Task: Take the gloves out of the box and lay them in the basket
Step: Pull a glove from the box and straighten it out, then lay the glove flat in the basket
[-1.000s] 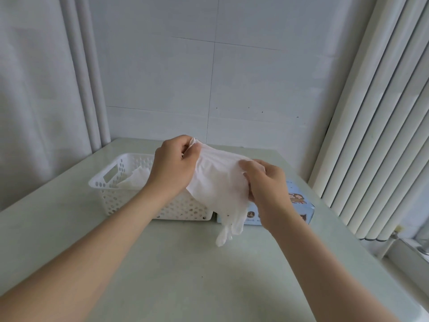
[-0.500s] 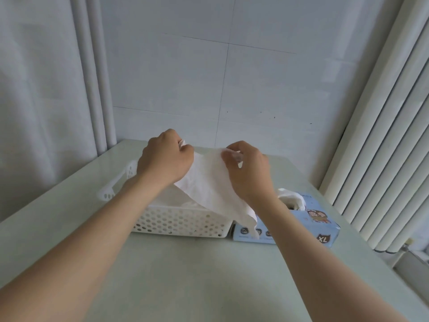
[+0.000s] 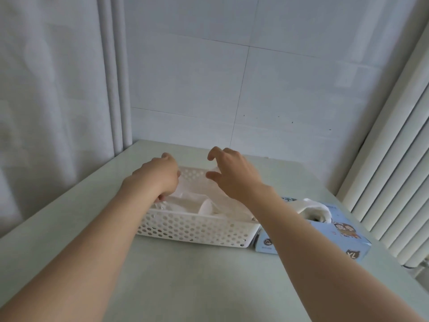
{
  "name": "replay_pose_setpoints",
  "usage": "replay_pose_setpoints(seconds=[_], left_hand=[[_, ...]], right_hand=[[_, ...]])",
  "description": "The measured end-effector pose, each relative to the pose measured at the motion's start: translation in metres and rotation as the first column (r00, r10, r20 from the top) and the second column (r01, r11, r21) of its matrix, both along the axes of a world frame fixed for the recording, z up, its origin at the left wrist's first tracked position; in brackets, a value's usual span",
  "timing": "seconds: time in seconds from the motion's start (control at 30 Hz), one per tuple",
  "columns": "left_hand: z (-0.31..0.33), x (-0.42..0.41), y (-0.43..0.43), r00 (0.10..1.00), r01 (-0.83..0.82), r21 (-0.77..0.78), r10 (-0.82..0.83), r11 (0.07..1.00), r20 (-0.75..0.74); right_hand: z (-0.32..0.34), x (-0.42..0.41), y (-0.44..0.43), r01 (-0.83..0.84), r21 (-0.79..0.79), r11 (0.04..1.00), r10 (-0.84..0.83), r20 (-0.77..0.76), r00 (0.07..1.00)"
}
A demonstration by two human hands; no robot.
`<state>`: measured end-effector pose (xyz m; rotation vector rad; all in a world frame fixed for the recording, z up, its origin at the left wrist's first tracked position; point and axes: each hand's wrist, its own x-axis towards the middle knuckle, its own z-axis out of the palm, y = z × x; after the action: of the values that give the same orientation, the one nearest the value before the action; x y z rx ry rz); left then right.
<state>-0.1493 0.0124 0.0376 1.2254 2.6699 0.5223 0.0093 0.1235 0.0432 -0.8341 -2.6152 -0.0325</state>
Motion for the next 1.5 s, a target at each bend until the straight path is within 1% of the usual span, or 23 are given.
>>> replay_pose_setpoints(seconds=[0.07,0.13,0.2,0.27,0.33,0.43,0.5,0.6,0.67,0.73,0.8,0.87,0.93,1.0,1.03,1.1,1.13,1.17,1.2,1.27,1.33,1.43,1.5], left_hand=[[0.0,0.0,0.0,1.0,0.017,-0.042,-0.016,0.999,0.022],[-0.002,0.0,0.0,0.999,0.051,-0.083,-0.052,0.995,-0.013],[-0.003,-0.002,0.002,0.996,0.071,-0.085,-0.075,0.994,-0.048],[-0.005,-0.006,0.003,0.991,0.079,-0.081,-0.088,0.994,-0.104],[-0.008,-0.009,0.003,0.985,0.081,-0.086,-0.093,0.993,-0.142],[-0.01,-0.011,0.002,0.986,0.068,-0.106,-0.083,0.992,-0.143],[-0.01,-0.01,0.001,0.984,0.069,-0.121,-0.088,0.99,-0.155],[-0.009,-0.008,-0.001,0.975,0.08,-0.144,-0.107,0.986,-0.193],[-0.008,-0.007,-0.003,0.968,0.065,-0.161,-0.102,0.985,-0.229],[-0.007,-0.005,-0.005,0.961,0.054,-0.179,-0.1,0.982,-0.257],[-0.005,-0.001,-0.008,0.958,0.041,-0.191,-0.093,0.981,-0.27],[-0.002,0.003,-0.009,0.957,0.029,-0.186,-0.081,0.982,-0.279],[0.0,0.005,-0.01,0.953,0.024,-0.179,-0.077,0.984,-0.293],[0.001,0.007,-0.01,0.947,0.031,-0.18,-0.087,0.983,-0.308],[0.002,0.007,-0.009,0.941,0.046,-0.185,-0.105,0.982,-0.321],[0.004,0.007,-0.006,0.909,0.115,-0.2,-0.184,0.973,-0.375],[0.006,0.008,-0.004,0.894,0.166,-0.208,-0.236,0.964,-0.38],[0.008,0.01,-0.004,0.896,0.222,-0.207,-0.283,0.953,-0.341],[0.012,0.014,-0.005,0.908,0.276,-0.214,-0.327,0.937,-0.262],[0.019,0.023,-0.008,0.897,0.383,-0.263,-0.424,0.886,-0.122],[0.02,0.031,-0.01,0.876,0.443,-0.324,-0.48,0.836,-0.042],[0.016,0.035,-0.01,0.881,0.457,-0.372,-0.469,0.808,0.063],[0.012,0.034,-0.006,0.876,0.461,-0.402,-0.479,0.791,0.062]], right_hand=[[0.007,0.003,-0.005,-0.087,-0.011,0.996,0.087,-0.014,0.996],[0.019,0.009,-0.015,-0.198,-0.139,0.97,0.197,-0.026,0.98],[0.031,0.017,-0.03,-0.261,-0.341,0.903,0.293,0.045,0.955],[0.038,0.021,-0.045,-0.231,-0.459,0.858,0.34,0.17,0.925],[0.04,0.022,-0.056,-0.2,-0.448,0.872,0.342,0.263,0.902],[0.041,0.021,-0.065,-0.196,-0.425,0.884,0.342,0.302,0.89],[0.042,0.022,-0.069,-0.132,-0.389,0.912,0.288,0.375,0.881],[0.037,0.023,-0.073,-0.051,-0.258,0.965,0.171,0.469,0.867],[0.034,0.026,-0.075,-0.012,-0.174,0.985,0.086,0.429,0.899],[0.033,0.032,-0.078,-0.004,-0.127,0.992,0.053,0.389,0.92],[0.037,0.041,-0.086,0.028,-0.172,0.985,0.046,0.413,0.91],[0.039,0.048,-0.091,0.115,-0.261,0.958,0.033,0.503,0.863],[0.039,0.053,-0.095,0.16,-0.308,0.938,0.042,0.559,0.828],[0.039,0.055,-0.091,0.12,-0.323,0.939,0.068,0.515,0.855],[0.038,0.055,-0.086,0.088,-0.325,0.942,0.072,0.451,0.89],[0.036,0.052,-0.071,0.021,-0.287,0.958,0.046,0.225,0.973],[0.035,0.051,-0.065,-0.022,-0.232,0.973,0.05,0.113,0.992],[0.034,0.049,-0.06,-0.059,-0.18,0.982,0.07,0.057,0.996],[0.033,0.047,-0.057,-0.095,-0.165,0.982,0.105,0.056,0.993],[0.029,0.044,-0.049,-0.103,-0.247,0.964,0.151,0.187,0.971],[0.028,0.044,-0.044,-0.047,-0.328,0.944,0.167,0.348,0.923],[0.029,0.043,-0.033,0.066,-0.323,0.944,0.11,0.498,0.86],[0.026,0.038,-0.025,0.14,-0.292,0.946,0.053,0.566,0.823]])
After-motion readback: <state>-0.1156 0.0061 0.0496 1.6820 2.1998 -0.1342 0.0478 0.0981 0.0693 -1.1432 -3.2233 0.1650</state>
